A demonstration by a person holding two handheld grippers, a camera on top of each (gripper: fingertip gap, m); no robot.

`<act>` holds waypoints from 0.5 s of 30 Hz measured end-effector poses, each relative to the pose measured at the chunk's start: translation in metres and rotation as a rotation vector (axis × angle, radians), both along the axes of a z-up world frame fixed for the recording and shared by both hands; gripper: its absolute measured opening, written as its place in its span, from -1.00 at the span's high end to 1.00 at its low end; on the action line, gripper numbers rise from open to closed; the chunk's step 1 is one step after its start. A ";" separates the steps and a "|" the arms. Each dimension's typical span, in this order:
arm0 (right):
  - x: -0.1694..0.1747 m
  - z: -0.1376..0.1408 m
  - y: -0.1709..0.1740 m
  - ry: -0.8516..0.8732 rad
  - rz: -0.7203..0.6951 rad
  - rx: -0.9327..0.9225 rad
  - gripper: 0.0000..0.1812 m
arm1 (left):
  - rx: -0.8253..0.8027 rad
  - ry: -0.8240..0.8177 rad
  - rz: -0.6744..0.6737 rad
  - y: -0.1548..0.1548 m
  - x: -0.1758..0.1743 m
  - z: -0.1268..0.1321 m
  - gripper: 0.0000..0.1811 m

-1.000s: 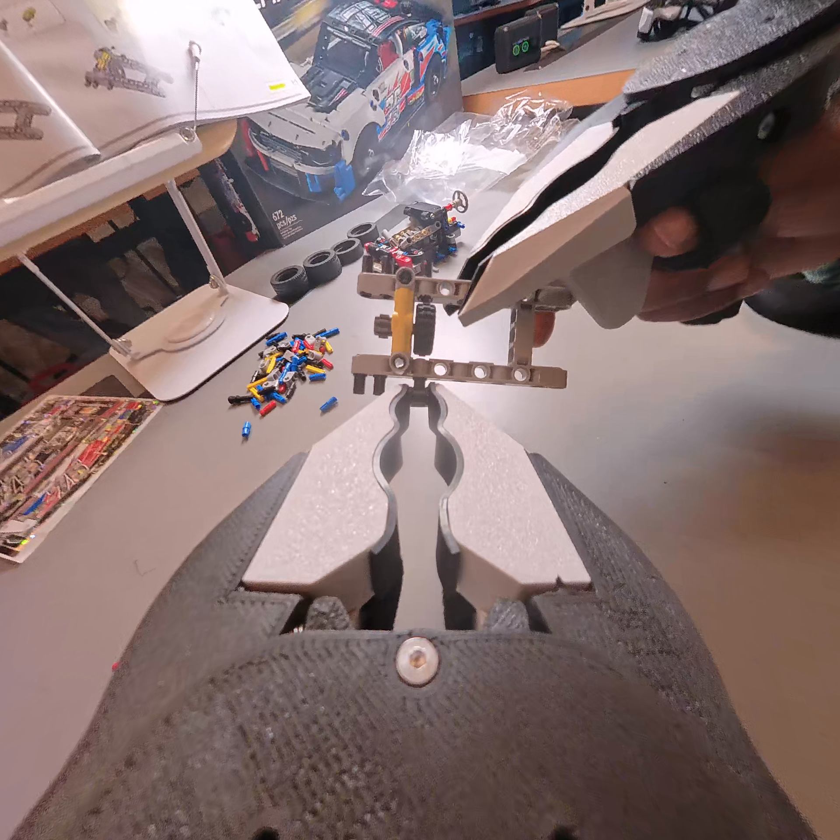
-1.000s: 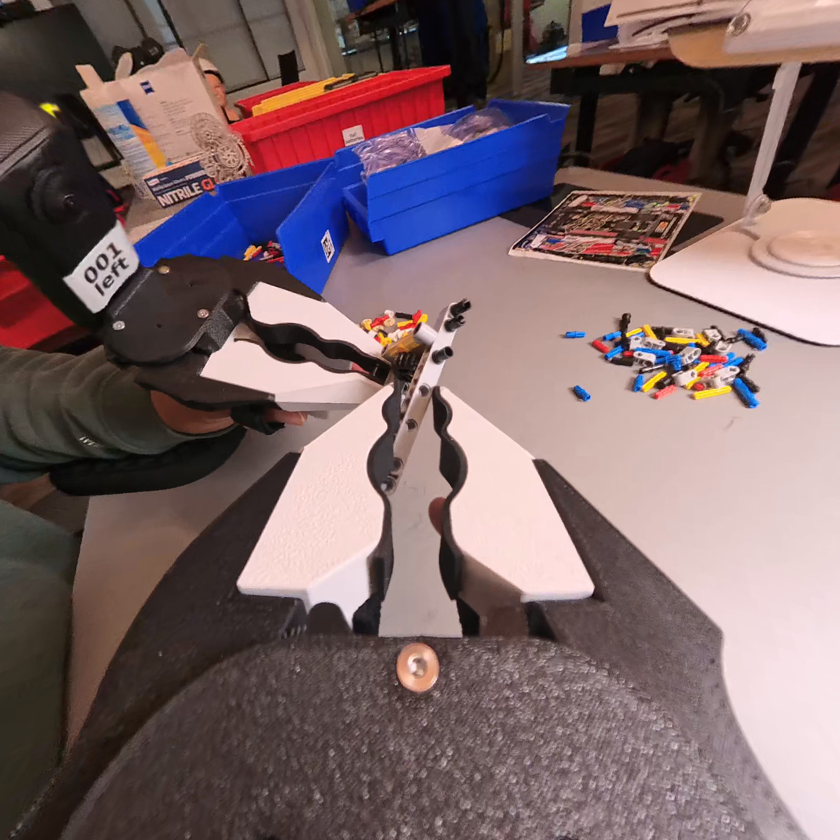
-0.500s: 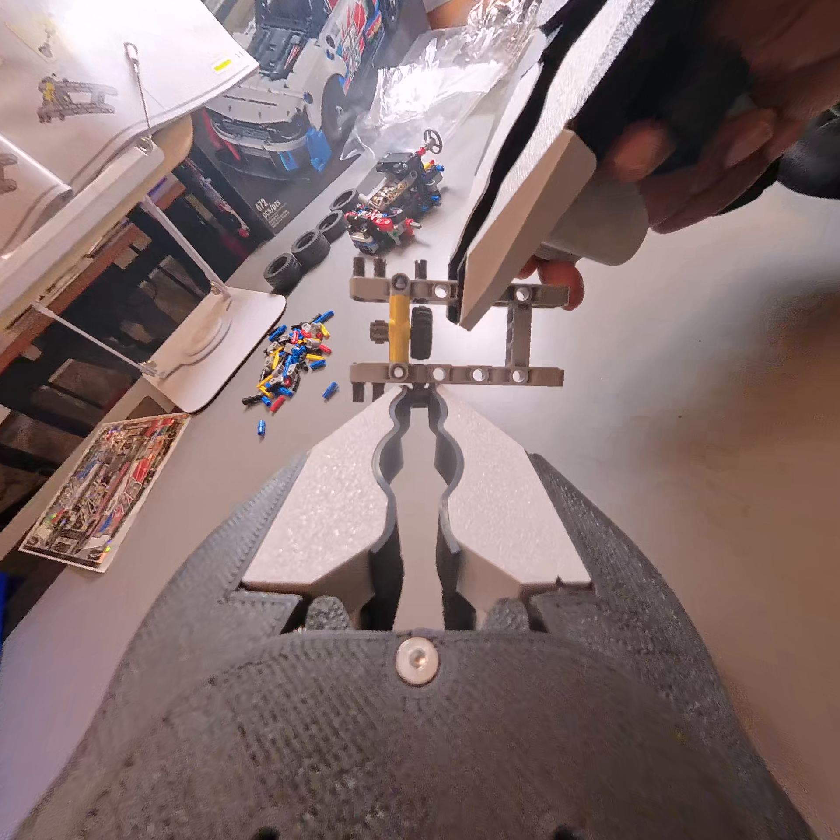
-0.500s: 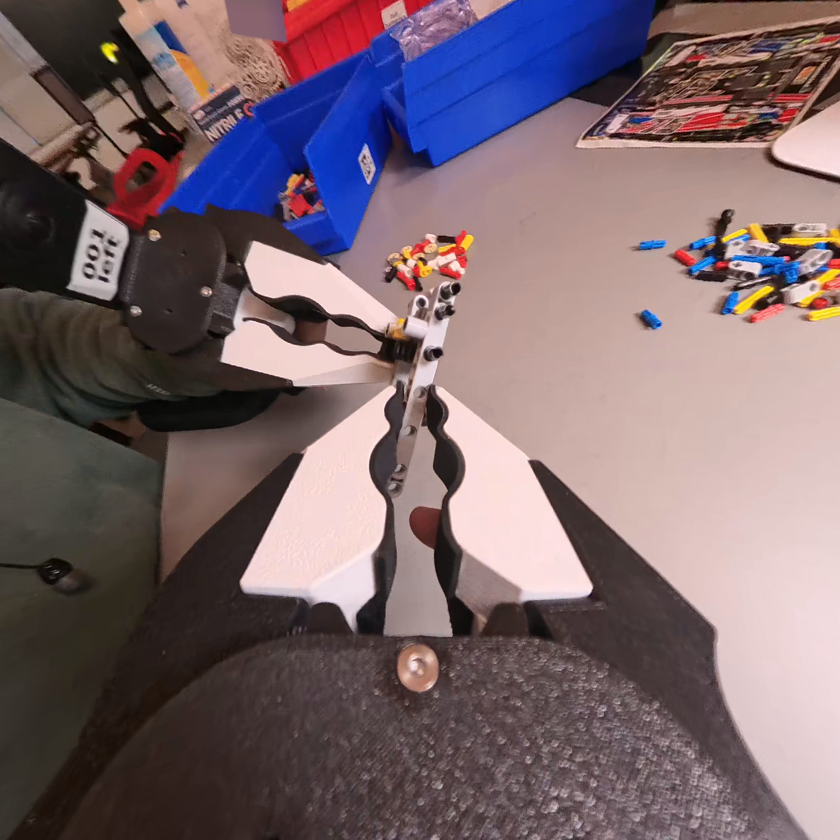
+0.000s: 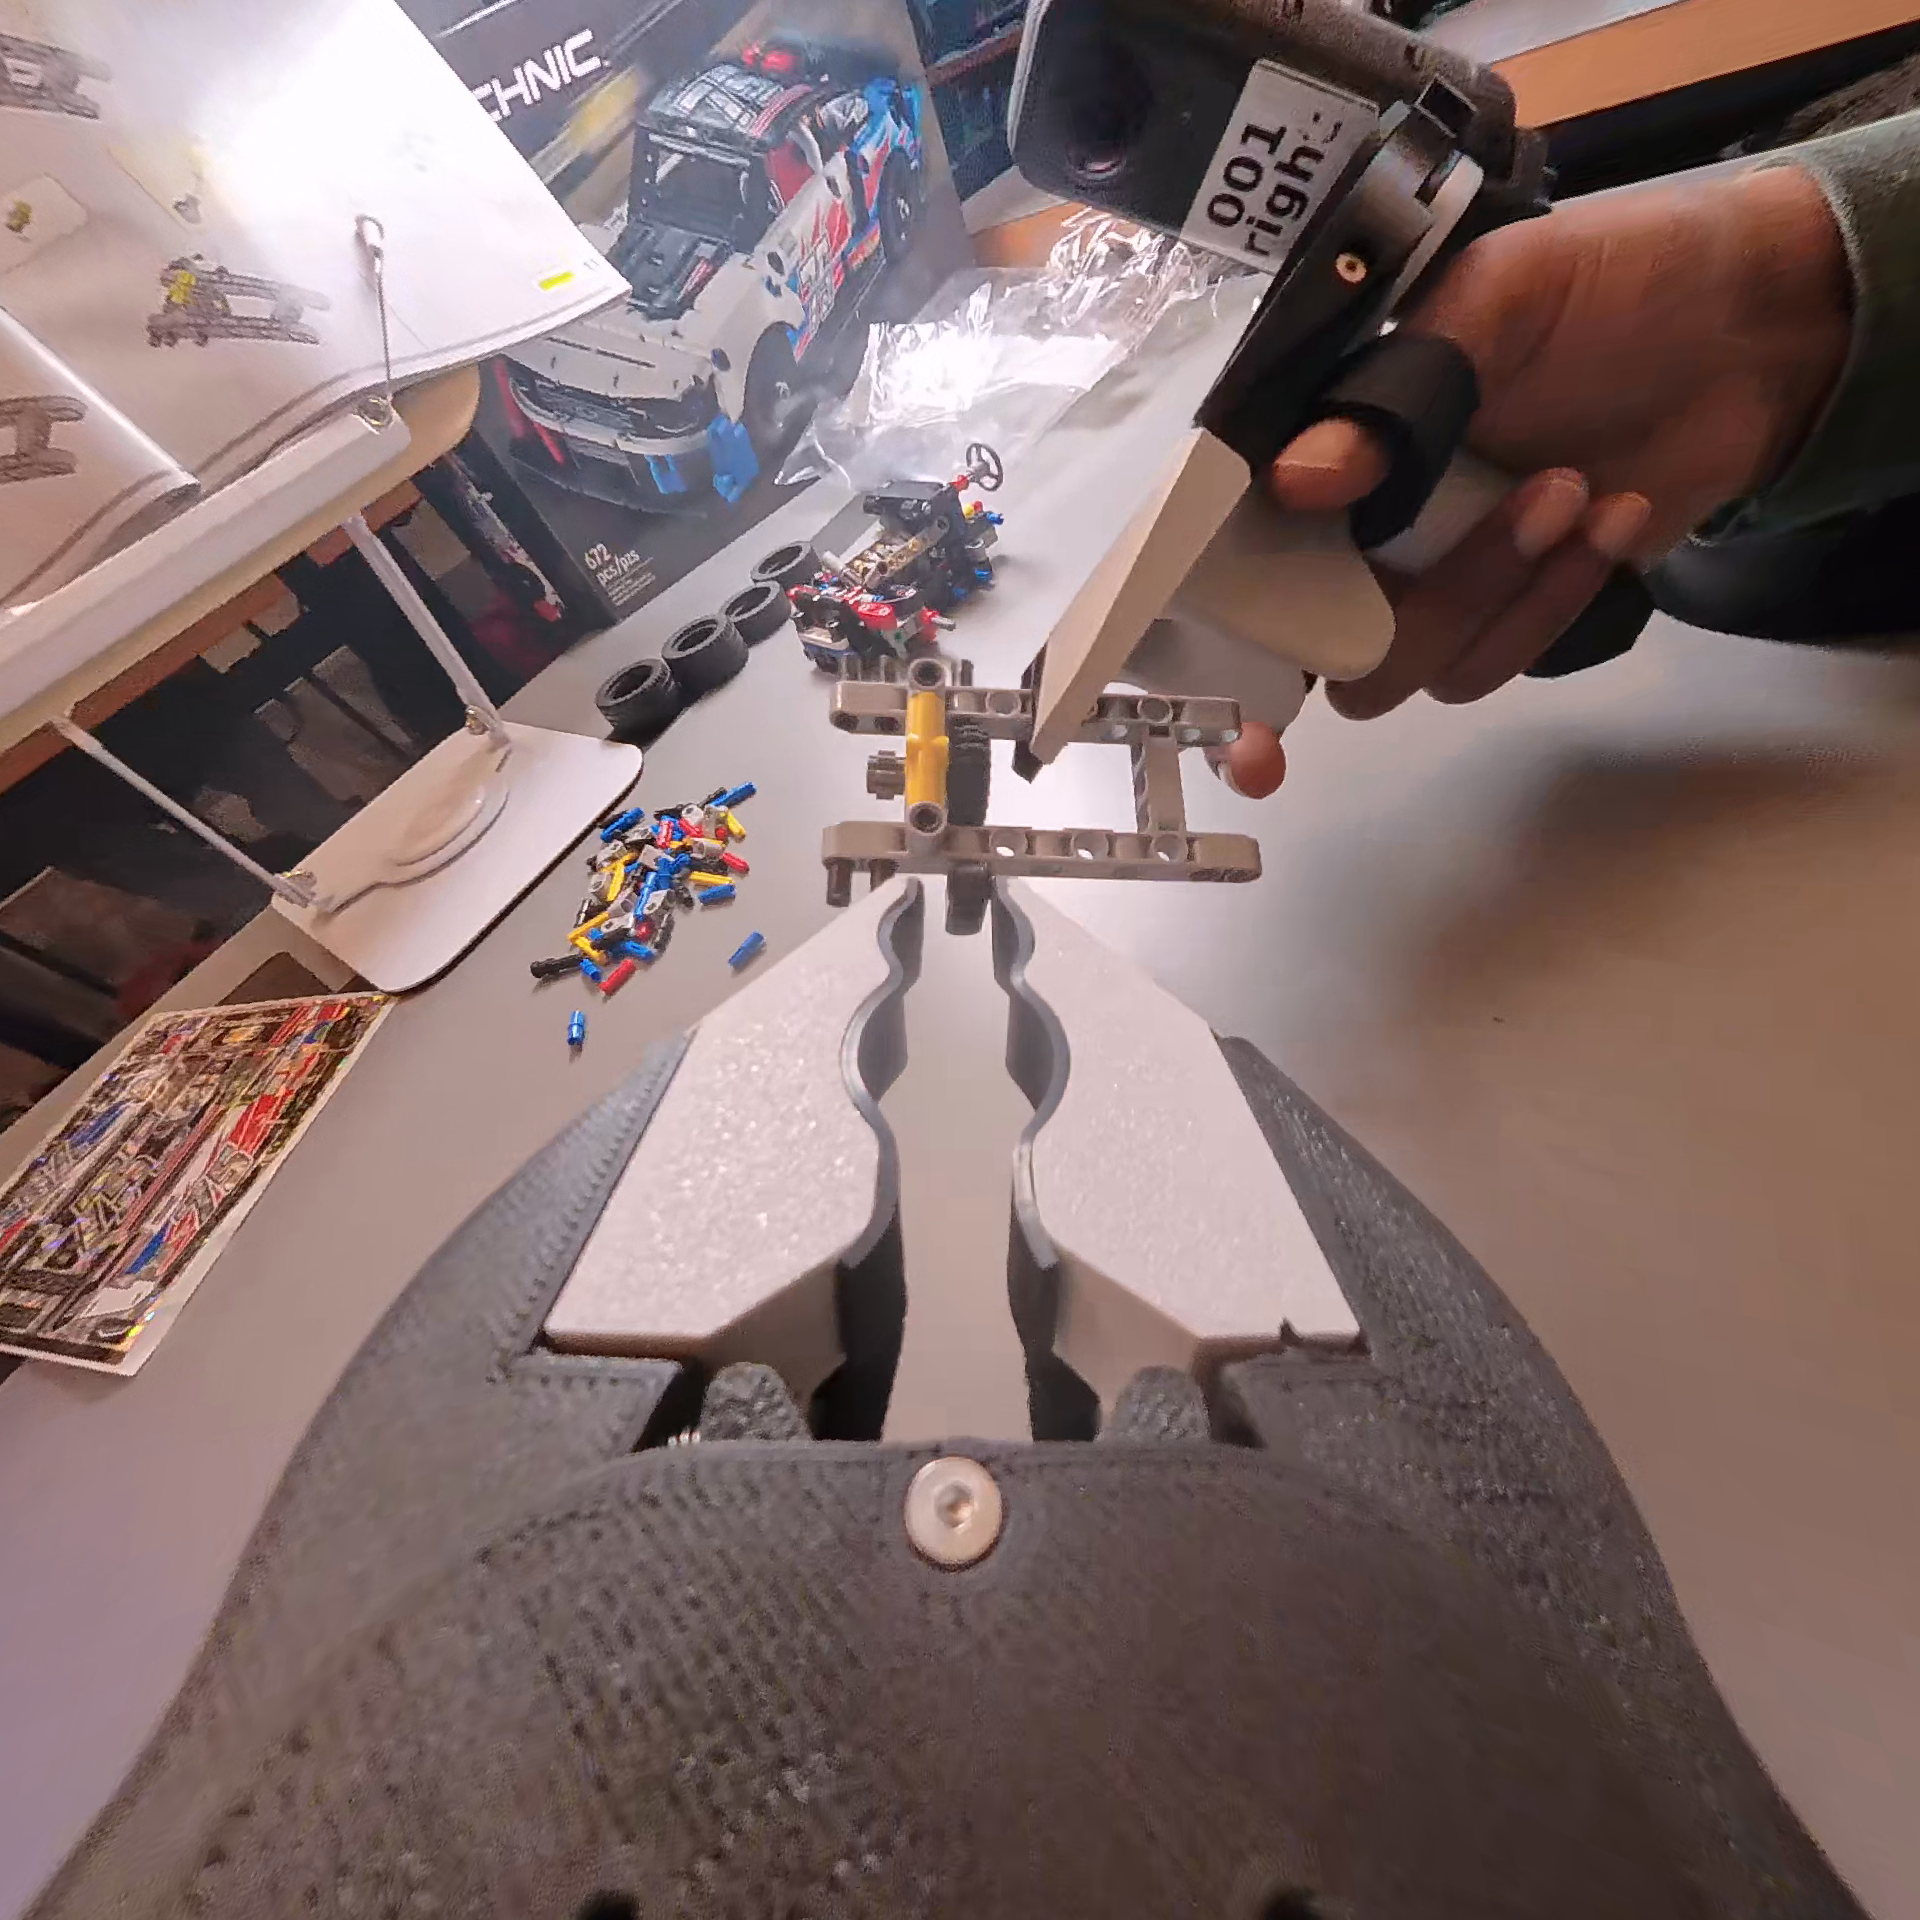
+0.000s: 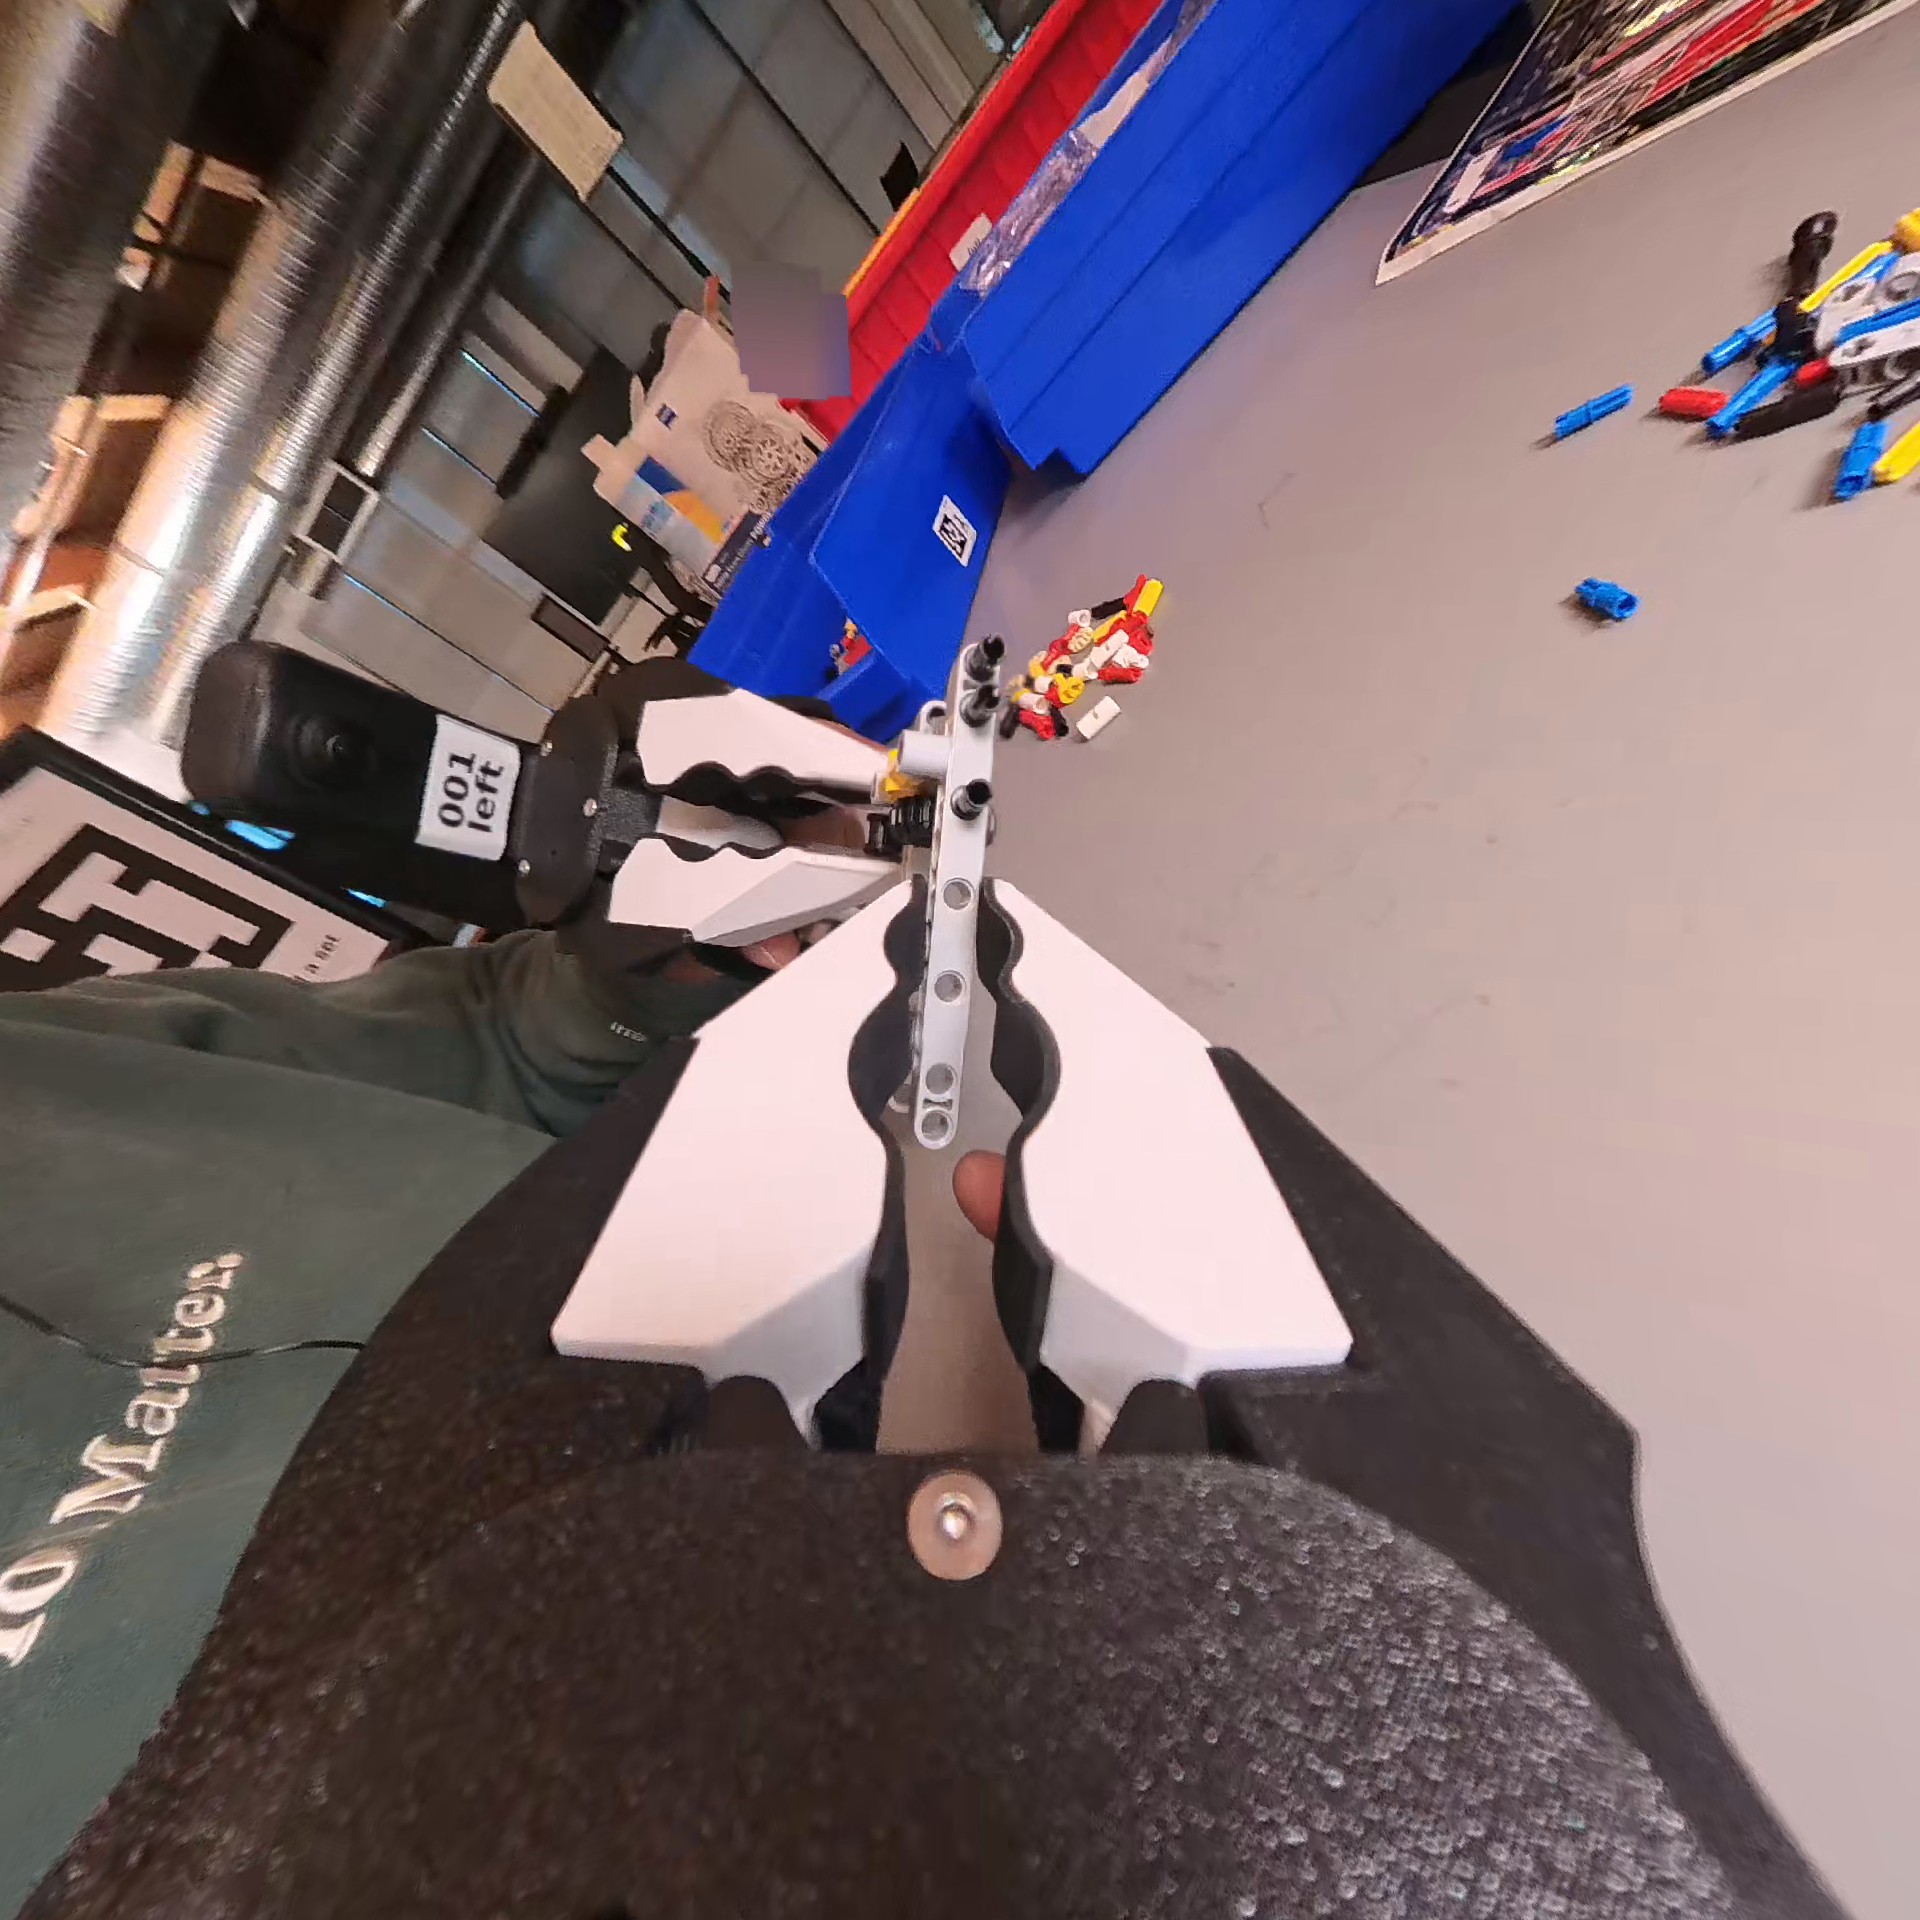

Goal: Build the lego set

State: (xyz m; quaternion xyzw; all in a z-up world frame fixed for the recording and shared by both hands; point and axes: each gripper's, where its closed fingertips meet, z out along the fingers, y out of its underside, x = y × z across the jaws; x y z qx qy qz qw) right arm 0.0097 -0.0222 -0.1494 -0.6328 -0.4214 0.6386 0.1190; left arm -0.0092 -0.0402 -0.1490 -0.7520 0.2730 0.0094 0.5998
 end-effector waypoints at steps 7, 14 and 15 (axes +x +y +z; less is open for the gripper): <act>-0.001 0.006 -0.003 0.034 0.017 -0.105 0.93 | 0.032 0.034 -0.018 -0.002 0.003 0.002 0.94; 0.002 0.006 -0.013 0.029 0.060 0.017 0.93 | 0.037 0.008 -0.029 -0.006 0.003 0.008 0.94; 0.003 0.005 -0.015 0.020 0.071 0.030 0.93 | 0.035 0.018 -0.037 -0.007 0.004 0.007 0.94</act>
